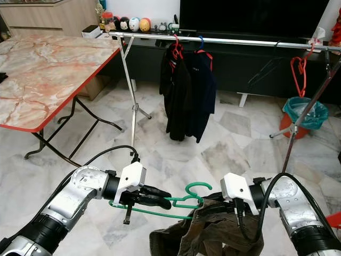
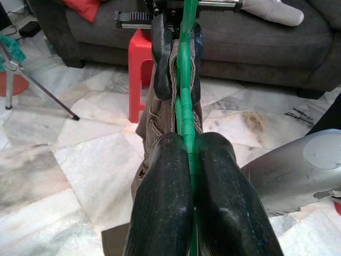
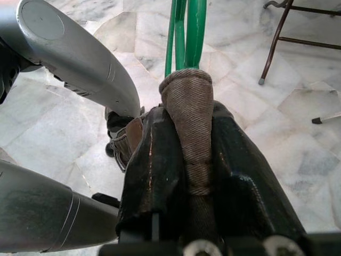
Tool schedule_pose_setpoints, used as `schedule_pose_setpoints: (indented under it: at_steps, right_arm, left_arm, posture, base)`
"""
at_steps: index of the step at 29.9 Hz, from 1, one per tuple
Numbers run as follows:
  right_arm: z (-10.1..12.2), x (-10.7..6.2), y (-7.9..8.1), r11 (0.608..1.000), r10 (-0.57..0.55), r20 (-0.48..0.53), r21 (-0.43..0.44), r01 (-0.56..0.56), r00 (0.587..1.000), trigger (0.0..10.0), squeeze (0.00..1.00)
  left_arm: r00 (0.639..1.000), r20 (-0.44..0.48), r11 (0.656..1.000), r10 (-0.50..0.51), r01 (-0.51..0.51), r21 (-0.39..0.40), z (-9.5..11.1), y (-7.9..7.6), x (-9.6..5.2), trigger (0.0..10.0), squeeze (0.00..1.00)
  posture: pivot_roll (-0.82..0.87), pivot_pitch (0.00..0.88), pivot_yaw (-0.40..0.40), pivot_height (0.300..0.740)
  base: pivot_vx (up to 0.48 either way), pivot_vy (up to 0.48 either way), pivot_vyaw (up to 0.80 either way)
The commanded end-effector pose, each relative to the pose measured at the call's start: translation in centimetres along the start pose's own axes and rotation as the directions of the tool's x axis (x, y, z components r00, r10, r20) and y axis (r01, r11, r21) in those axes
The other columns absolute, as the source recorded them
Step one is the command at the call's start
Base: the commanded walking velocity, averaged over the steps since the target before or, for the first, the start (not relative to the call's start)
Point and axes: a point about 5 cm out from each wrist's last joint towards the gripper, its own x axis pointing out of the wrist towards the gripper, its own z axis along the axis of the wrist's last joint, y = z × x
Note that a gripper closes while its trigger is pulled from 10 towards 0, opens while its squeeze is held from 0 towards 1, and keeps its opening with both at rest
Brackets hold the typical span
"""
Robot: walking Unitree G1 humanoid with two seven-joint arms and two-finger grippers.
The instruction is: Hang hanger
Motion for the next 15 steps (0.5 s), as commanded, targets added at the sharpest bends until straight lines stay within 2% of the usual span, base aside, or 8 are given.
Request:
schedule_pose_setpoints:
  at_steps: [1,3,4,15]
  right_arm:
    - [0.52,0.32,-0.39,1.000,0.002,0.013,-0.021,-0.002,1.000,0.0,0.00]
    - [0.53,0.33,-0.42,1.000,0.001,0.013,-0.022,-0.001,1.000,0.0,0.00]
    - [0.53,0.35,-0.43,1.000,0.001,0.013,-0.022,-0.001,1.000,0.0,0.00]
    - [0.51,0.55,-0.60,1.000,0.003,0.009,-0.023,-0.002,1.000,0.0,0.00]
  left_arm:
    - [1.000,0.031,0.999,0.000,-0.001,0.045,0.92,0.30,0.28,10.0,0.00]
    - [1.000,0.022,0.999,-0.001,0.000,0.040,0.78,0.32,0.25,10.0,0.00]
    - [1.000,0.017,0.999,0.002,-0.002,0.038,0.71,0.35,0.22,10.0,1.00]
    - [1.000,0.009,0.999,0.016,-0.016,0.032,0.59,0.58,-0.08,10.0,1.00]
  posture:
    - [0.06,0.000,-0.018,0.740]
    - [0.06,0.000,-0.019,0.740]
    - [0.06,0.000,-0.019,0.740]
    - [0.07,0.000,-0.022,0.740]
  base:
    - [0.000,0.000,0.00]
    - [0.000,0.000,0.00]
    - [0.000,0.000,0.00]
    - [0.000,0.000,0.00]
